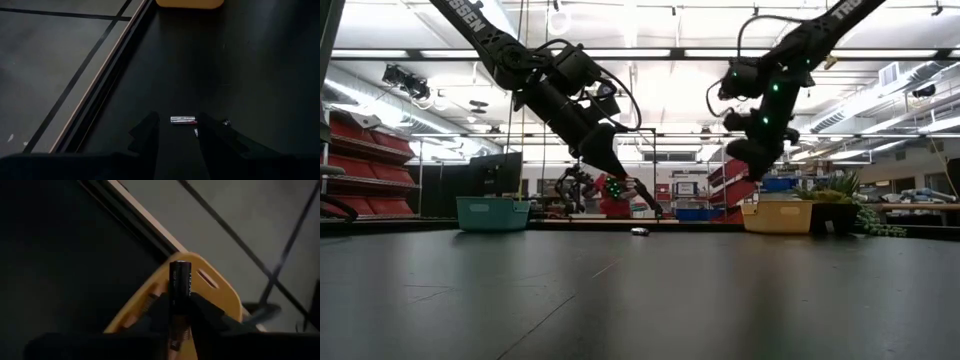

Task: Sort batteries
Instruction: Put the black battery into the yellow bin, then put the silver battery into the blue bin

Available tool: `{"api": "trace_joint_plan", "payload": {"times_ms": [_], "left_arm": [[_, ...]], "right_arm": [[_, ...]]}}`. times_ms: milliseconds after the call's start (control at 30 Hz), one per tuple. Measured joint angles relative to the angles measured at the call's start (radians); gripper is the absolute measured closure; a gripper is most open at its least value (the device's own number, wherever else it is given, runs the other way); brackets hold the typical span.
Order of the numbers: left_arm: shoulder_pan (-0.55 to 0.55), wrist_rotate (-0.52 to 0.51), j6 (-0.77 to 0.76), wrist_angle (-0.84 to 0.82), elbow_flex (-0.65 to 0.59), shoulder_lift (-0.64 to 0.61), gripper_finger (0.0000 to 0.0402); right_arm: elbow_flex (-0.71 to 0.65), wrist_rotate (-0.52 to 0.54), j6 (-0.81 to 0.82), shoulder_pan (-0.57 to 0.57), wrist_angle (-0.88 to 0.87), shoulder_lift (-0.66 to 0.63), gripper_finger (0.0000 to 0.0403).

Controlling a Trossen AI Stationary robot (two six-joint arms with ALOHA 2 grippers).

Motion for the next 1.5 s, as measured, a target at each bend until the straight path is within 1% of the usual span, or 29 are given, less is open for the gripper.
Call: {"api": "trace_joint_plan", "payload": {"times_ms": [200, 267, 367, 400, 467, 533, 667, 700, 767, 867, 933, 1033, 1100, 1233, 1367, 1500], "left_arm": [[0.000, 0.000, -0.003, -0.007, 0.000, 0.000, 0.0262], [0.000, 0.000, -0.007, -0.026, 0.000, 0.000, 0.0262], [0.000, 0.000, -0.009, -0.057, 0.000, 0.000, 0.0262], [0.000, 0.000, -0.013, -0.066, 0.000, 0.000, 0.0262], [0.000, 0.000, -0.022, -0.091, 0.000, 0.000, 0.0262], [0.000, 0.016, -0.021, -0.120, 0.000, 0.000, 0.0262], [-0.007, 0.098, 0.000, -0.193, 0.000, 0.000, 0.0262], [-0.012, 0.116, 0.000, -0.208, 0.000, 0.000, 0.0262], [-0.027, 0.136, 0.000, -0.226, 0.000, 0.000, 0.0262], [-0.057, 0.136, -0.001, -0.232, 0.000, 0.000, 0.0262], [-0.074, 0.132, -0.001, -0.220, 0.000, 0.000, 0.0262], [-0.096, 0.115, -0.003, -0.169, 0.000, 0.001, 0.0262], [-0.107, 0.100, -0.013, -0.103, 0.001, 0.013, 0.0262], [-0.117, 0.084, -0.020, 0.003, 0.001, 0.060, 0.0262], [-0.108, 0.082, -0.027, -0.022, 0.030, 0.109, 0.0262], [-0.106, 0.054, -0.042, -0.082, 0.055, 0.120, 0.0262]], "right_arm": [[-0.017, -0.006, 0.029, -0.045, -0.019, 0.069, 0.0251], [-0.017, -0.009, 0.026, -0.043, -0.035, 0.075, 0.0229], [-0.017, -0.009, 0.023, -0.032, -0.014, 0.058, 0.0212], [-0.017, -0.009, 0.017, -0.022, 0.003, 0.047, 0.0210], [-0.017, -0.048, -0.019, 0.006, 0.049, 0.024, 0.0210], [-0.016, -0.145, -0.062, 0.042, 0.101, 0.014, 0.0213], [-0.045, -0.387, -0.112, 0.119, 0.270, 0.017, 0.0222], [-0.065, -0.426, -0.117, 0.135, 0.321, 0.018, 0.0224], [-0.119, -0.467, -0.108, 0.163, 0.446, 0.020, 0.0227], [-0.191, -0.505, -0.084, 0.195, 0.626, 0.020, 0.0230], [-0.218, -0.522, -0.067, 0.219, 0.672, 0.020, 0.0231], [-0.227, -0.525, -0.047, 0.251, 0.677, 0.020, 0.0232], [-0.227, -0.520, -0.045, 0.265, 0.668, 0.020, 0.0232], [-0.227, -0.493, -0.039, 0.272, 0.664, 0.019, 0.0232], [-0.227, -0.490, -0.026, 0.269, 0.647, 0.019, 0.0232], [-0.230, -0.468, -0.036, 0.275, 0.636, 0.014, 0.0232]]}}
